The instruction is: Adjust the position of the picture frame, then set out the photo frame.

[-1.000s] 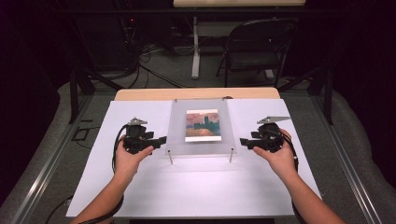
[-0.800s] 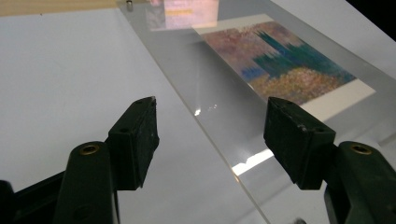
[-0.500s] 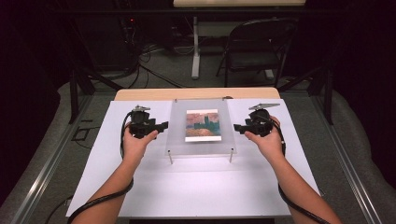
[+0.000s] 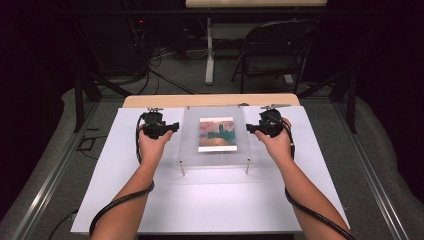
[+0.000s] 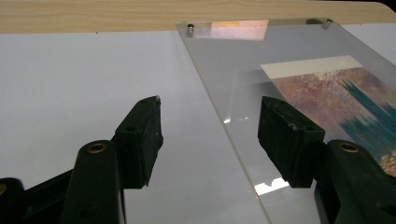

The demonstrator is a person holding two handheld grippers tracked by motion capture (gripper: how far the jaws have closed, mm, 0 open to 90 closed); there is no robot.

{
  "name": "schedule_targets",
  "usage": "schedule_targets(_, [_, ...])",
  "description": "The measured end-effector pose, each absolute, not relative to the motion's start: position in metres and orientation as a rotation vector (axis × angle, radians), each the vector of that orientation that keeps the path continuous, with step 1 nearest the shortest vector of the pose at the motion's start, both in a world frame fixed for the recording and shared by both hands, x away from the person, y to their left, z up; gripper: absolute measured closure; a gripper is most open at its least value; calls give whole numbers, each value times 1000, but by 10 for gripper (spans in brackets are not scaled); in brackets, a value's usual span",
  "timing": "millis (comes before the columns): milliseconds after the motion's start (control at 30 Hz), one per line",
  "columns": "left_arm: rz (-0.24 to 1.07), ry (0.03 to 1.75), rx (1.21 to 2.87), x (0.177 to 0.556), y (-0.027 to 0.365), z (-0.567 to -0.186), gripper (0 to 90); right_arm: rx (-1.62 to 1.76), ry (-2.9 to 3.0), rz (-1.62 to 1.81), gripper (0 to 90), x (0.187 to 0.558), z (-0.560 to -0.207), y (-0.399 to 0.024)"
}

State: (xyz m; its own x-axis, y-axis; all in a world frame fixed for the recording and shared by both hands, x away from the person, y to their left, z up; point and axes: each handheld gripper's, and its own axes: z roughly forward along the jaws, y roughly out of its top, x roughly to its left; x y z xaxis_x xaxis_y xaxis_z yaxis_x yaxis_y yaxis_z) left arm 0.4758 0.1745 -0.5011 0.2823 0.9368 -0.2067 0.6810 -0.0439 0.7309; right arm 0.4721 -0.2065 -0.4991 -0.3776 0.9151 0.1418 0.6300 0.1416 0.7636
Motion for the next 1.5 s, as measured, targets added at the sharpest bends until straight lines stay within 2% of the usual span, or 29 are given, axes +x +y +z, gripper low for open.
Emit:
schedule_targets(167, [384,1431,1794,485,166,-503,388,1509,2087,1087,376,483,-502,-201])
schedule_targets(367, [408,1404,1858,493,155,-508,405,1506,2109,1089,372,492,-504,-191])
schedule_targets(833, [338,1495,1813,506,152,-518,394,1517,2149,1101,350,503,-510,-180])
schedule_targets(1200, [258,1483,1859,506,141,-530,393,1595,2176,1087,329,507,-521,-178])
schedule_targets(1500, [243,1480,1858,507,137,-531,370,1612,2198,1104,321,507,-526,-174])
